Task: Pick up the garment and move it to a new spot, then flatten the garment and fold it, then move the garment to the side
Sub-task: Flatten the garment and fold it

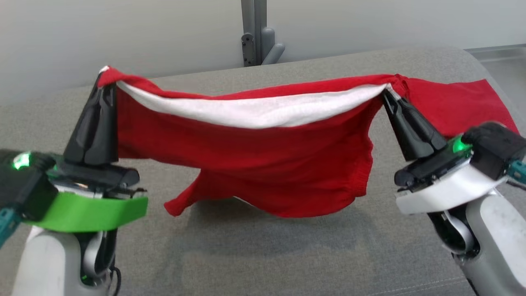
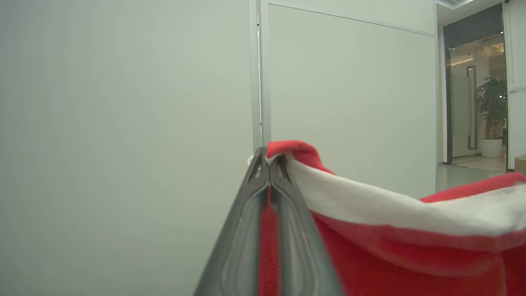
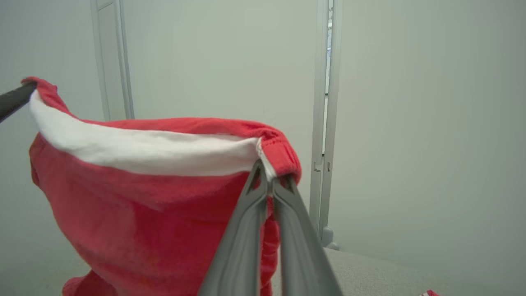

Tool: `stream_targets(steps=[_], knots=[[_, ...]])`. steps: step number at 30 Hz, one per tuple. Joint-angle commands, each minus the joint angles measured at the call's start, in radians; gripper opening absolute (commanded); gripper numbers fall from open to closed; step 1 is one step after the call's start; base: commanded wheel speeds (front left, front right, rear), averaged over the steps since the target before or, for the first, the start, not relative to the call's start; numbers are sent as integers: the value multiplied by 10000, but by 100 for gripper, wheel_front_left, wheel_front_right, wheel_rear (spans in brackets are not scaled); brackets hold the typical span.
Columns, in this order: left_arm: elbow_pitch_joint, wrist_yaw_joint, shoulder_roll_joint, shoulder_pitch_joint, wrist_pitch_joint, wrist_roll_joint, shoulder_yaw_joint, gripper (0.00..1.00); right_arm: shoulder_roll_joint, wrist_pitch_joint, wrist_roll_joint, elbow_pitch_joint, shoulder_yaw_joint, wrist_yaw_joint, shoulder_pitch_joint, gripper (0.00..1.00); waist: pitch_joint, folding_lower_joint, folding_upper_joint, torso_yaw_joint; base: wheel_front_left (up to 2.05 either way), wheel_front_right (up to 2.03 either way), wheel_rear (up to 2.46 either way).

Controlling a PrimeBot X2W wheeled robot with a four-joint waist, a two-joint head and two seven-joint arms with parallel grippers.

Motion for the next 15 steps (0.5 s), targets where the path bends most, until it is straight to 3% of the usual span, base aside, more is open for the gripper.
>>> stream_targets(steps=[1,8,13,15], knots=[[202,-19,313,-702,211,-39,8,0,-243,110,-37,226,142,-14,-635,0,627,0,57,97,0,0,0],[2598,-70,1441,-5180,819,-362,-248,0,-629,264,43,2332,1336,-13,-5197,0,2731,0,57,496,0,0,0],[4531,-73,1626,-8210,602,-269,-531,0,-314,-313,-395,4636,1637,-13,-8358,0,3792,0,57,810,0,0,0],[4927,-74,1631,-8693,484,-199,-589,0,-226,-446,-521,5112,1708,-13,-8830,0,3932,0,57,872,0,0,0]])
